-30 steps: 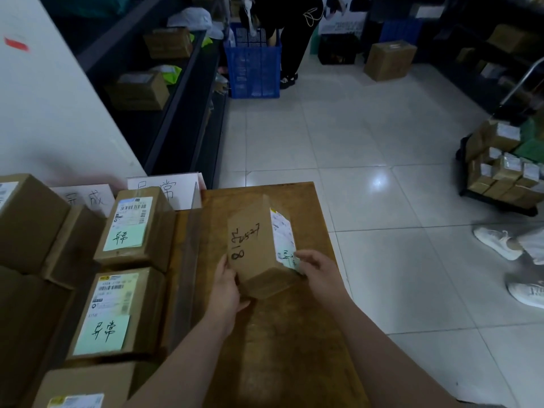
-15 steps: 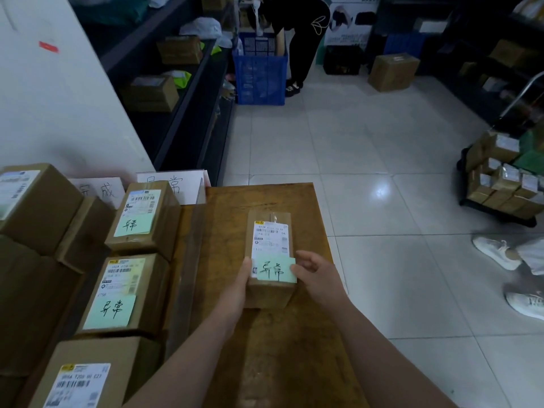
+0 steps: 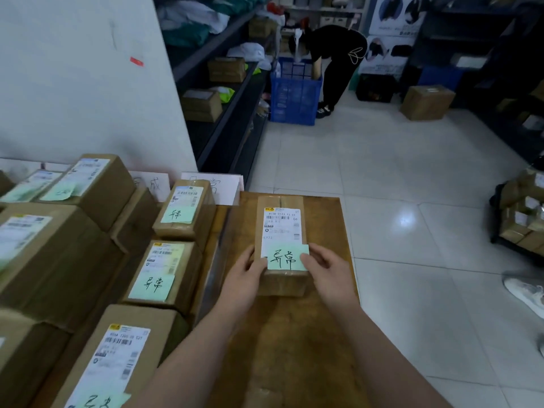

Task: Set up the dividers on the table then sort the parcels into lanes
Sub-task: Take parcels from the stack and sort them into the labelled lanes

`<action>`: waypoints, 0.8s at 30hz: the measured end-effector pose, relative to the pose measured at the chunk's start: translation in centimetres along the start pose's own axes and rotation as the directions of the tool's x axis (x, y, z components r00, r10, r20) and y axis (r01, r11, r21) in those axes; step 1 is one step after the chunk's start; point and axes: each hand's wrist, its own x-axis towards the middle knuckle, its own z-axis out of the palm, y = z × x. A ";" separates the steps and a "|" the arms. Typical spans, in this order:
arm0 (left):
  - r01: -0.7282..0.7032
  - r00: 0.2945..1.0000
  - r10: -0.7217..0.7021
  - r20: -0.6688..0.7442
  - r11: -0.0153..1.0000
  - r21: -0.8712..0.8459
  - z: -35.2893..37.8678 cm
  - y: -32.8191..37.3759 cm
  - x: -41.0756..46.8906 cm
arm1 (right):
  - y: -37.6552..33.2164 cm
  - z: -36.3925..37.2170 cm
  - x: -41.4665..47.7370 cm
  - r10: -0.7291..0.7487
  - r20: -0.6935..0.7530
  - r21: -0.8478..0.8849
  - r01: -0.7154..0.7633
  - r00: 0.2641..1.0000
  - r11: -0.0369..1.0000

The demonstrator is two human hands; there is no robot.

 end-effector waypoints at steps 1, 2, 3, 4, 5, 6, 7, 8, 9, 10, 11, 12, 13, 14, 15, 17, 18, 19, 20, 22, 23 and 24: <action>-0.044 0.999 0.044 -0.026 0.999 -0.016 -0.7 0.9 -0.6 | -0.9 0.6 -0.3 -0.034 -0.008 0.007 0.034 0.999 0.999; -0.091 0.994 0.090 -0.055 0.996 -0.021 -1.4 1.8 -1.2 | -1.9 1.2 -0.6 -0.063 -0.011 0.021 0.063 0.998 0.998; -0.131 0.988 0.130 -0.083 0.991 -0.009 -2.3 2.7 -1.8 | -2.8 2.0 -1.0 -0.084 -0.010 0.039 0.085 0.996 0.996; -0.165 0.981 0.164 -0.106 0.986 0.002 -3.3 3.4 -2.3 | -3.7 2.9 -1.3 -0.102 -0.007 0.058 0.102 0.995 0.993; -0.192 0.973 0.190 -0.129 0.981 0.003 -4.3 3.9 -2.6 | -4.6 3.8 -1.7 -0.116 -0.003 0.077 0.116 0.993 0.990; -0.210 0.967 0.206 -0.151 0.978 -0.008 -5.4 4.2 -2.8 | -5.5 4.8 -2.1 -0.129 0.004 0.095 0.128 0.992 0.987; -0.220 0.962 0.212 -0.173 0.975 -0.025 -6.5 4.4 -3.0 | -6.2 5.8 -2.5 -0.140 0.012 0.111 0.138 0.990 0.984; -0.222 0.958 0.211 -0.195 0.974 -0.037 -7.7 4.4 -3.1 | -6.8 6.9 -2.9 -0.149 0.023 0.122 0.145 0.989 0.982; -0.227 0.953 0.211 -0.217 0.973 -0.049 -8.9 4.4 -3.2 | -7.3 7.9 -3.3 -0.157 0.037 0.128 0.151 0.987 0.980; -0.234 0.948 0.216 -0.235 0.971 -0.052 -10.2 4.4 -3.3 | -7.6 9.0 -3.8 -0.162 0.051 0.127 0.154 0.985 0.980; -0.242 0.943 0.222 -0.250 0.969 -0.052 -11.5 4.4 -3.5 | -7.8 10.2 -4.2 -0.163 0.064 0.123 0.154 0.985 0.980; -0.248 0.938 0.228 -0.263 0.967 -0.048 -12.8 4.5 -3.8 | -7.9 11.3 -4.7 -0.160 0.071 0.119 0.151 0.984 0.981; -0.249 0.934 0.225 -0.277 0.967 -0.052 -14.0 4.4 -4.0 | -7.9 12.5 -5.2 -0.155 0.073 0.117 0.146 0.985 0.982; -0.243 0.933 0.218 -0.286 0.968 -0.055 -15.3 4.2 -4.2 | -7.9 13.6 -5.6 -0.149 0.072 0.115 0.140 0.986 0.983; -0.234 0.934 0.209 -0.291 0.971 -0.055 -16.5 3.9 -4.3 | -7.8 14.7 -6.0 -0.135 0.070 0.113 0.127 0.988 0.985; -0.199 0.944 0.186 -0.273 0.980 -0.021 -18.7 3.1 -4.2 | -7.7 16.8 -6.7 -0.099 0.072 0.112 0.091 0.992 0.990; -0.180 0.950 0.173 -0.260 0.984 -0.002 -19.7 2.7 -4.1 | -7.6 17.8 -7.0 -0.083 0.075 0.110 0.075 0.994 0.991; -0.165 0.955 0.163 -0.246 0.986 0.010 -20.6 2.2 -4.0 | -7.6 18.7 -7.3 -0.071 0.075 0.101 0.063 0.995 0.993; -0.152 0.961 0.150 -0.233 0.988 0.012 -21.4 1.8 -3.8 | -7.5 19.5 -7.4 -0.065 0.070 0.082 0.059 0.995 0.995; -0.132 0.969 0.130 -0.209 0.991 0.006 -22.8 1.1 -3.2 | -7.2 20.9 -7.6 -0.057 0.055 0.049 0.055 0.997 0.997; -0.126 0.972 0.125 -0.198 0.992 0.008 -23.4 0.8 -2.9 | -7.0 21.5 -7.6 -0.049 0.048 0.040 0.047 0.998 0.998; -0.120 0.975 0.120 -0.186 0.993 0.011 -23.9 0.5 -2.6 | -6.8 22.1 -7.6 -0.038 0.041 0.033 0.037 0.998 0.999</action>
